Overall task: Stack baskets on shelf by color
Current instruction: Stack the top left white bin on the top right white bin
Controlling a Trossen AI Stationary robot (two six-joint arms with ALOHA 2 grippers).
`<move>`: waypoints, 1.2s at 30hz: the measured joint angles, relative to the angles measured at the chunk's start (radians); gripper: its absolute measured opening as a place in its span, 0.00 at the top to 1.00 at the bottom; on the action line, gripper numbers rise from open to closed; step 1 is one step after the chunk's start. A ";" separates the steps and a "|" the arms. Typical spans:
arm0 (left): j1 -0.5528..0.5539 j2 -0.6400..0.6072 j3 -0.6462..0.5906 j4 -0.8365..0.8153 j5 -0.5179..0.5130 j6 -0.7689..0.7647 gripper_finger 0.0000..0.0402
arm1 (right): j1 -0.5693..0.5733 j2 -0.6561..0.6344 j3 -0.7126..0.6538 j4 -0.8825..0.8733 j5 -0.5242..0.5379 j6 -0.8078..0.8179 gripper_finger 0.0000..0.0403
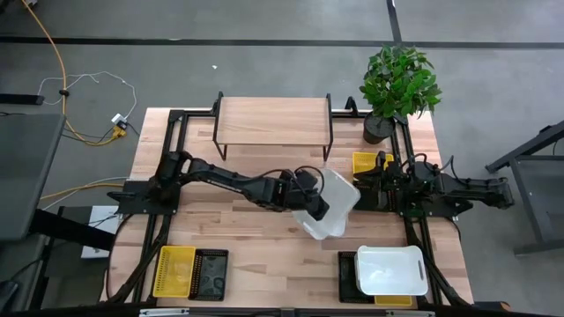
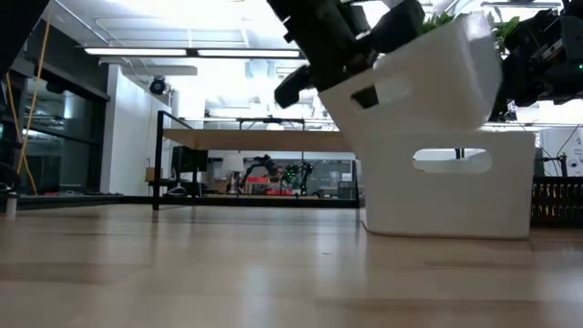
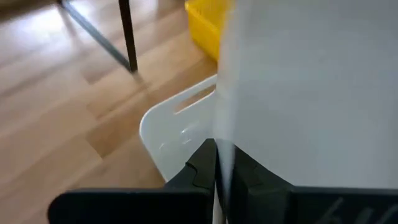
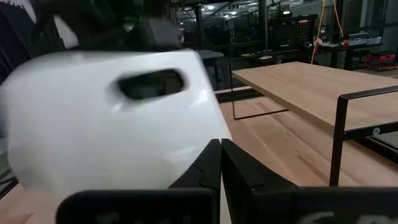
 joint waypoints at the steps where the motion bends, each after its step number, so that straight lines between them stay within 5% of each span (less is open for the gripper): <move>1: -0.002 0.006 0.000 0.011 -0.001 -0.003 1.00 | 0.000 0.000 0.000 0.000 0.000 0.000 1.00; 17: -0.005 0.035 0.001 0.007 0.014 0.023 0.92 | 0.000 0.000 0.000 0.000 0.000 0.000 1.00; 36: -0.002 -0.012 0.046 -0.030 0.091 0.202 0.59 | 0.000 0.001 0.000 0.000 0.000 0.000 1.00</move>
